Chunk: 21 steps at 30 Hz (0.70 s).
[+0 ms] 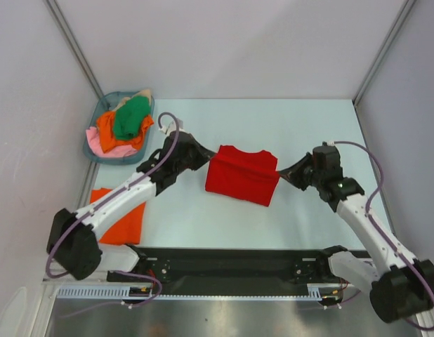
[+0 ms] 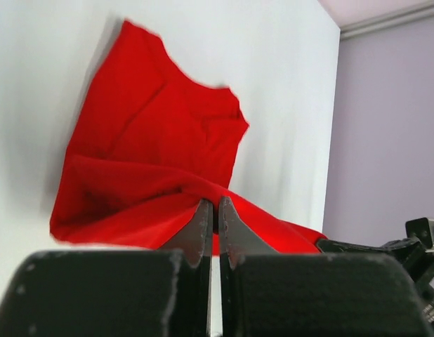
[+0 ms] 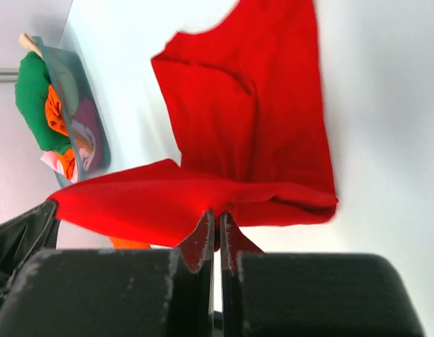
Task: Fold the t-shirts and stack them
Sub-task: Fold the tshirt
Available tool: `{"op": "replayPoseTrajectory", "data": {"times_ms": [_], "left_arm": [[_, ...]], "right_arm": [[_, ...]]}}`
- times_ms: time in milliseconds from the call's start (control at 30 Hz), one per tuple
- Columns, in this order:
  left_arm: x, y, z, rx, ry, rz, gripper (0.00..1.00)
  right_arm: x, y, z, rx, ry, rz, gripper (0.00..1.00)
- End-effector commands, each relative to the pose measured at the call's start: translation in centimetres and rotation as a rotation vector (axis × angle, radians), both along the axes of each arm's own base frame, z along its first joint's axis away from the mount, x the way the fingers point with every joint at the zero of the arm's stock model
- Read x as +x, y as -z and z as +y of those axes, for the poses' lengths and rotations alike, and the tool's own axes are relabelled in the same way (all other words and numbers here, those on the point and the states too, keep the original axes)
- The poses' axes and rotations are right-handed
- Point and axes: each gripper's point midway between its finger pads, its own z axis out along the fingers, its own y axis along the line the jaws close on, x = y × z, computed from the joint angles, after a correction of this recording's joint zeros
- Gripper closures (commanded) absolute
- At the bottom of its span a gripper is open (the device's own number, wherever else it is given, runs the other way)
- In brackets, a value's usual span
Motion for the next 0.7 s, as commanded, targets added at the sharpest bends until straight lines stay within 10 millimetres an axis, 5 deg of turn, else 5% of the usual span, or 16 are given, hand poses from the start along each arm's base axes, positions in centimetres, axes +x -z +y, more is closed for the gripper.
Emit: {"op": "replayPoseTrajectory", "data": {"times_ms": [0,133,167,667], "left_arm": [[3.6,-2.0,-1.0,-0.019,0.094,-0.067,1.00],[7.1,-2.5,-2.5,-0.032,0.150,-0.072,1.00],[8.1,-0.6,-2.7,-0.019,0.157,-0.030,1.00],[16.5,4.6,-3.2,-0.040,0.171,0.045,1.00]], "right_arm": [[3.5,-2.2,1.2,0.015,-0.124,-0.099,1.00],[6.8,-2.1,0.5,0.017,-0.104,-0.105,1.00],[7.4,-2.1,0.3,0.016,-0.101,-0.108,1.00],[14.0,2.7,-1.3,0.057,-0.101,-0.037,1.00]]}}
